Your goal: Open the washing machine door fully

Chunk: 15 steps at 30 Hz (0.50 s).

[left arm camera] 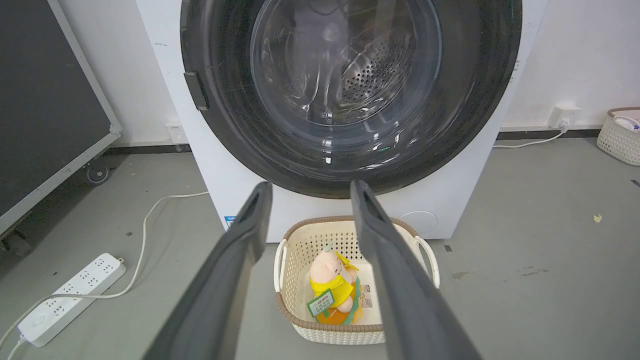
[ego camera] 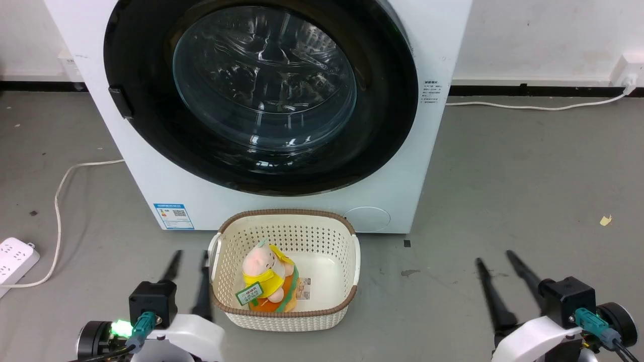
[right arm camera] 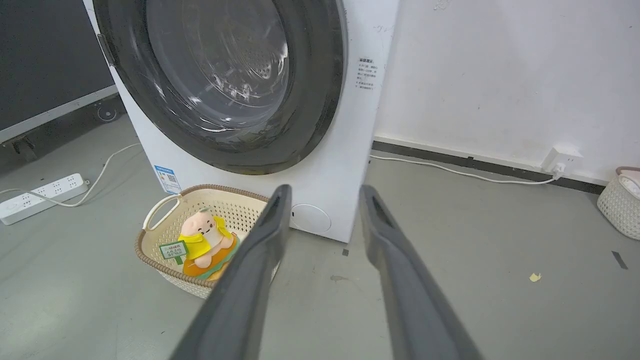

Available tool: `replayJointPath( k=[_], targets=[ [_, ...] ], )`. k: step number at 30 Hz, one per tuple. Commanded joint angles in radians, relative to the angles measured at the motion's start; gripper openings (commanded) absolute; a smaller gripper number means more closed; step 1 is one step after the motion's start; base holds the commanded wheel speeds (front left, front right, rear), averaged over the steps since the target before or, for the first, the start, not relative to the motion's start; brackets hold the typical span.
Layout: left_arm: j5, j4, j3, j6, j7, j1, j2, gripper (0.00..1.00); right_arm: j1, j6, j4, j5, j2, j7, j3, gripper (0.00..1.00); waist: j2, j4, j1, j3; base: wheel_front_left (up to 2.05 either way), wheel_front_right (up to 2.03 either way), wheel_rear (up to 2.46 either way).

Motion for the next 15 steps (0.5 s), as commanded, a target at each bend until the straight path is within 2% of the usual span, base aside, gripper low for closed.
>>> replayJointPath(
  k=[1, 15],
  targets=[
    [0.000, 0.000, 0.000, 0.000, -0.001, 0.000, 0.000, 1.00, 0.000, 0.000, 0.000, 0.001, 0.000, -0.001, 0.001, 1.00, 0.0000, 0.000, 0.0000, 0.000, 0.00, 0.00, 0.00],
    [0.001, -0.001, -0.016, 0.006, -0.030, -0.005, 0.001, 1.00, -0.006, 0.000, 0.002, 0.037, 0.001, -0.030, 0.004, 1.00, 0.0000, 0.000, 0.0000, 0.006, 0.00, 0.00, 0.00]
  ],
)
